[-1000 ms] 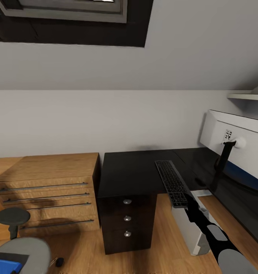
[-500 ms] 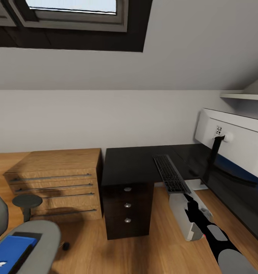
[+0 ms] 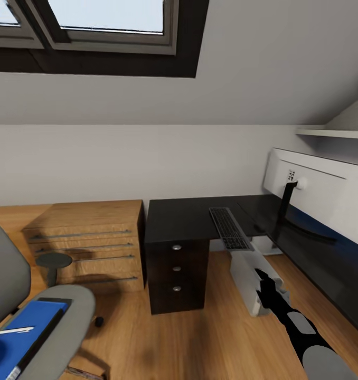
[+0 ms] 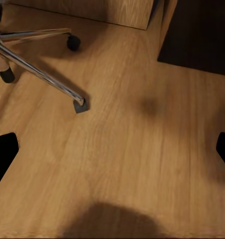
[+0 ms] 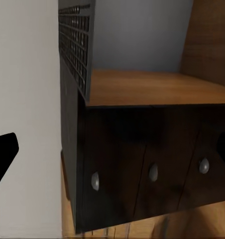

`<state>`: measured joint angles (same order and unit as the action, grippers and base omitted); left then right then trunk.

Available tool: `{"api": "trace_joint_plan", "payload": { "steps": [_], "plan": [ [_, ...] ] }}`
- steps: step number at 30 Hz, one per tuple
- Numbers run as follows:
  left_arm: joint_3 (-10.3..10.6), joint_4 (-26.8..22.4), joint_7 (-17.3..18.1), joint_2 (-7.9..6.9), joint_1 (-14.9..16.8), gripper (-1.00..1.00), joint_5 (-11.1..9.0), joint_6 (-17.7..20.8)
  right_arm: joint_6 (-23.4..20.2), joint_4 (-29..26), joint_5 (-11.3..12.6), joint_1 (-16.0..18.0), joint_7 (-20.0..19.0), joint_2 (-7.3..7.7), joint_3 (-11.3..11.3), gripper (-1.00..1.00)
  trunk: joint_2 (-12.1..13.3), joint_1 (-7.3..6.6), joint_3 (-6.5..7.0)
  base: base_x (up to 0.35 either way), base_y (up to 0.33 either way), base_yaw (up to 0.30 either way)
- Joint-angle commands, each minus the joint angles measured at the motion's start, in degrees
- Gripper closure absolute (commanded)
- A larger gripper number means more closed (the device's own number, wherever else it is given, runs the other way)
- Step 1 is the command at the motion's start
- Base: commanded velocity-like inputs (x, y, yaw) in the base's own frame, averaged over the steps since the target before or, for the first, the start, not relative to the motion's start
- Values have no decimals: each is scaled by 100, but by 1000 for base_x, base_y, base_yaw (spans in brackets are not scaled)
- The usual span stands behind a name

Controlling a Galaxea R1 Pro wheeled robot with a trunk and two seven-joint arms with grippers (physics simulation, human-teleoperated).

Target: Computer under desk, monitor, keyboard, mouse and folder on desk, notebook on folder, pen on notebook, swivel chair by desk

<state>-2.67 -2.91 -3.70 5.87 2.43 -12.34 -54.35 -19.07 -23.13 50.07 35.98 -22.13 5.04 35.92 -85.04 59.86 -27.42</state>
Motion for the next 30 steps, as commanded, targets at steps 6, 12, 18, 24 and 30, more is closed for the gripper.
{"api": "trace_joint_plan", "payload": {
  "steps": [6,12,18,24,30],
  "plan": [
    [-23,1,-42,1,3,-100,48,-9,-33,5,27,6,-10,-6,38,-100,-4,-4,-6,-303,-82,0],
    [-34,5,-63,-12,3,-100,47,-6,163,48,-197,-17,-9,-15,37,-100,-4,-4,-6,-100,-32,0],
    [-41,7,-74,-21,3,-100,47,-10,675,413,-850,-33,-24,-20,35,-100,-4,-4,-6,-26,-8,0],
    [-53,-1,-94,-153,3,-100,35,42,1580,1251,-1784,-43,-142,20,37,-100,77,-48,30,-7,-2,0],
    [-57,-67,-78,-222,3,-100,31,210,2736,2008,-2502,-98,-175,117,31,-100,317,-179,138,-1,0,0]
  ]
}}
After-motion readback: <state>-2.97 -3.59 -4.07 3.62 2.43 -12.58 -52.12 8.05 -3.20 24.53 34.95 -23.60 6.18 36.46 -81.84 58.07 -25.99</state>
